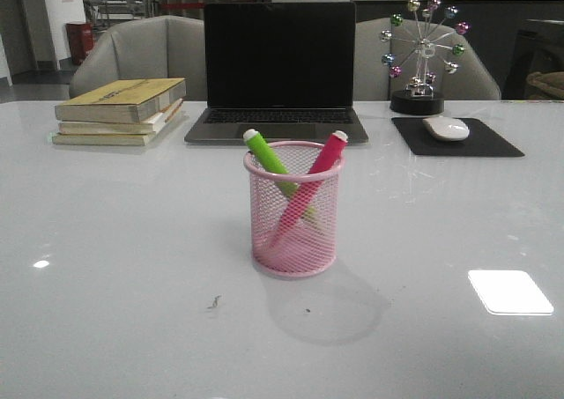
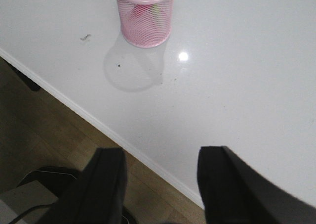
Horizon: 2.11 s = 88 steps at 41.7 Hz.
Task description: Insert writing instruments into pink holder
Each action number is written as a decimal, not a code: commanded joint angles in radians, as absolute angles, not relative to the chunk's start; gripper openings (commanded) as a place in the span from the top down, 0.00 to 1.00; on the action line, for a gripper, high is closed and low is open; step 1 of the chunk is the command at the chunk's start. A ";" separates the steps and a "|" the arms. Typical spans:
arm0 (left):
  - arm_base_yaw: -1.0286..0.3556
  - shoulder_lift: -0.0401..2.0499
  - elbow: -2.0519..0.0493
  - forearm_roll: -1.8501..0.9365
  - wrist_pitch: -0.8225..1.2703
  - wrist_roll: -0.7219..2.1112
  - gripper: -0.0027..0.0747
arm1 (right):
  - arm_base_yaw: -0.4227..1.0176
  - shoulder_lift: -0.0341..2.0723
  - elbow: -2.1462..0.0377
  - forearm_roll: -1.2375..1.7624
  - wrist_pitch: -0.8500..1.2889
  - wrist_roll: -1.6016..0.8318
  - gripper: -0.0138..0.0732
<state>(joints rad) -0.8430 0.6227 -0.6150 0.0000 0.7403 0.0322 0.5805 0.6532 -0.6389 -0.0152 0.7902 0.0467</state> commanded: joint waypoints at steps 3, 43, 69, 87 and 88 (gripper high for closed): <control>-0.846 0.622 -0.629 0.005 0.674 -0.012 0.47 | 0.577 0.651 -0.644 -0.037 0.681 0.034 0.40; -0.849 0.608 -0.628 0.149 0.673 -0.159 0.85 | 0.577 0.651 -0.642 -0.036 0.697 0.034 0.78; -0.176 0.041 -0.175 0.176 0.245 -0.131 0.85 | 0.577 0.651 -0.642 -0.036 0.700 0.034 0.78; -0.055 -0.026 0.009 0.156 0.030 -0.131 0.85 | 0.577 0.651 -0.642 -0.036 0.701 0.034 0.78; -0.055 -0.026 0.009 0.156 0.028 -0.131 0.85 | 0.577 0.651 -0.642 -0.036 0.701 0.034 0.78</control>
